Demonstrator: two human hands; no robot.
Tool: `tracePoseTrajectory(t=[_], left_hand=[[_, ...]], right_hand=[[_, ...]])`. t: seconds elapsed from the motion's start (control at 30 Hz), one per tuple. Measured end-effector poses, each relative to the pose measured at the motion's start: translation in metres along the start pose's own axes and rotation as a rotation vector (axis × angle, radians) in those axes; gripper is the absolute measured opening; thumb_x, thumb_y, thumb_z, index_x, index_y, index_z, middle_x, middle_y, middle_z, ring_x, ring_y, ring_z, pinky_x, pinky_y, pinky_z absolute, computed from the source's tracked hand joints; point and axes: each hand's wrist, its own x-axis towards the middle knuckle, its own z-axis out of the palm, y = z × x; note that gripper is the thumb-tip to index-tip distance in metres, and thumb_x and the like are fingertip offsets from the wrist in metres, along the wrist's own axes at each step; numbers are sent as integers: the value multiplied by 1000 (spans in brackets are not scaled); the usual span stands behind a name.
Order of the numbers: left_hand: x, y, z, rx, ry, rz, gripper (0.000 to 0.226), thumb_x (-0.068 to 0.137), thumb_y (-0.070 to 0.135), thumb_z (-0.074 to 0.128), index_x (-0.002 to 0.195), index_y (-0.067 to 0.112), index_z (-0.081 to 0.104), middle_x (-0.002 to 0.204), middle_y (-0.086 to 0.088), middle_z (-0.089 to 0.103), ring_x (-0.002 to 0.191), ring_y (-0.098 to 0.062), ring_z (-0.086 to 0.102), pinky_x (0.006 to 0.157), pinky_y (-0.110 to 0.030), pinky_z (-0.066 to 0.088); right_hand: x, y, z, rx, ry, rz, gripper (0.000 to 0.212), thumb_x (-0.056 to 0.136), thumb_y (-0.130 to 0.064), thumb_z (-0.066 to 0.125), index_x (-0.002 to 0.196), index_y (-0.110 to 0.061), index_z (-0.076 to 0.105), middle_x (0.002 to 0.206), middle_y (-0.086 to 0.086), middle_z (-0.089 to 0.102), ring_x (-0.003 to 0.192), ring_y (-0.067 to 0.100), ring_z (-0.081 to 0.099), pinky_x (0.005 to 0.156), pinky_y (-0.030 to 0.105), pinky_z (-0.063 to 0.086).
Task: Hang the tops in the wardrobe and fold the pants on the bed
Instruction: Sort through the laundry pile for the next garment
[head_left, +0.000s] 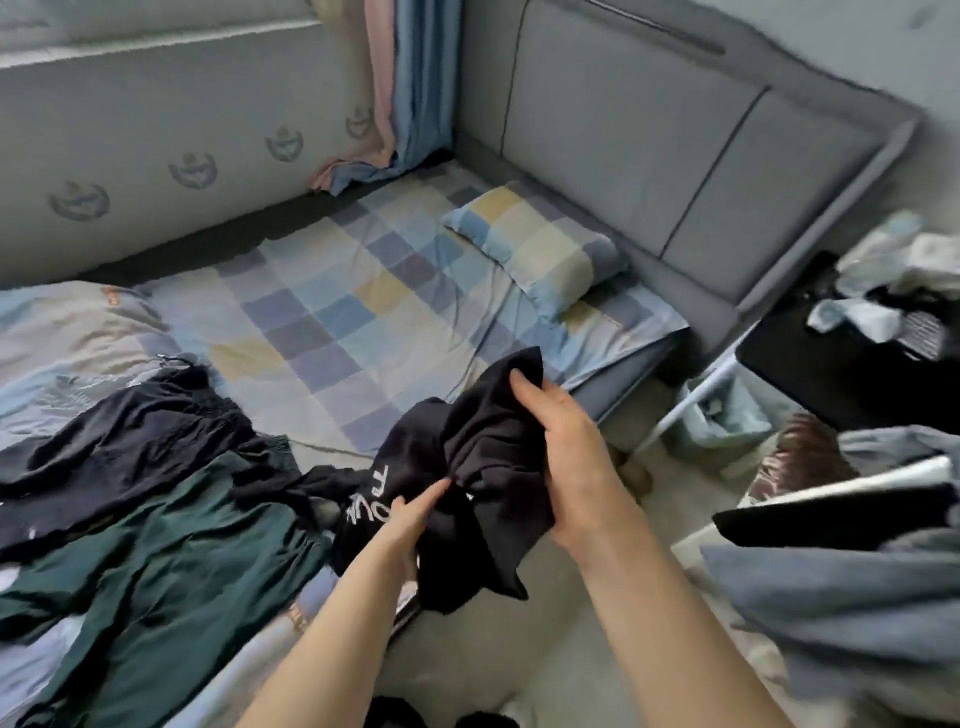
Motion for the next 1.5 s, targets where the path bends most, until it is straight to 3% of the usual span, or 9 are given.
tracePoseTrajectory(t=[0.13,0.27,0.4,0.57,0.73,0.87,1.03,1.27,1.5], left_hand=[[11,-22,57,238,197,176,8,92,10,55,92,3,60,101,-29,63,94,-41,61,76,-39,41],[-3,-25,106,204,257,292,30,97,7,41,67,9,46,64,-14,44,62,-24,41,63,-37,28],[-44,3,148,93,256,346,25,92,31,48,79,11,54,73,-10,54,66,-24,51,63,-34,39],[-118,34,229,64,-6,426,19,70,34,63,71,16,58,45,-2,54,39,-20,55,37,-25,41],[-165,40,305,104,-288,469,26,95,26,55,106,7,69,93,-21,71,50,-7,65,42,-15,48],[-187,41,343,159,-529,364,28,99,34,49,99,11,66,74,0,75,88,-14,67,66,-14,55],[-197,52,369,208,-788,247,42,96,45,51,119,13,65,89,0,75,82,-12,73,73,-25,58],[-171,96,387,317,-940,240,30,86,38,61,90,16,80,97,-5,76,87,-17,74,65,-27,59],[-115,124,398,526,-954,169,22,78,31,64,89,20,79,81,0,75,72,-15,73,59,-25,58]], right_hand=[[-47,-56,-60,-12,18,-163,13,86,-32,64,81,-23,73,83,3,71,78,18,70,66,27,55],[-93,-102,-133,-80,201,-292,11,88,-27,63,85,-22,72,89,6,70,84,19,69,71,28,56],[-107,-113,-197,-120,511,-340,15,91,-18,58,80,-17,69,82,6,69,79,20,67,68,28,53],[-123,-96,-282,-284,823,-264,20,90,-17,59,72,-13,66,70,0,67,69,17,64,66,26,50],[-134,-71,-322,-745,933,-104,32,90,-8,50,61,-16,40,59,-1,41,58,18,43,60,32,32],[-144,-55,-315,-1394,813,134,13,91,-17,44,79,-14,47,86,6,54,93,30,56,74,33,38],[-156,-62,-305,-780,444,277,20,83,-30,58,101,-23,61,102,-4,65,95,12,60,79,19,45],[-146,-90,-308,-72,1125,-119,27,99,-16,42,88,6,53,78,14,48,76,25,50,70,33,37],[-175,-128,-300,115,1353,-507,34,98,-30,52,97,3,57,85,16,59,74,17,58,64,25,49]])
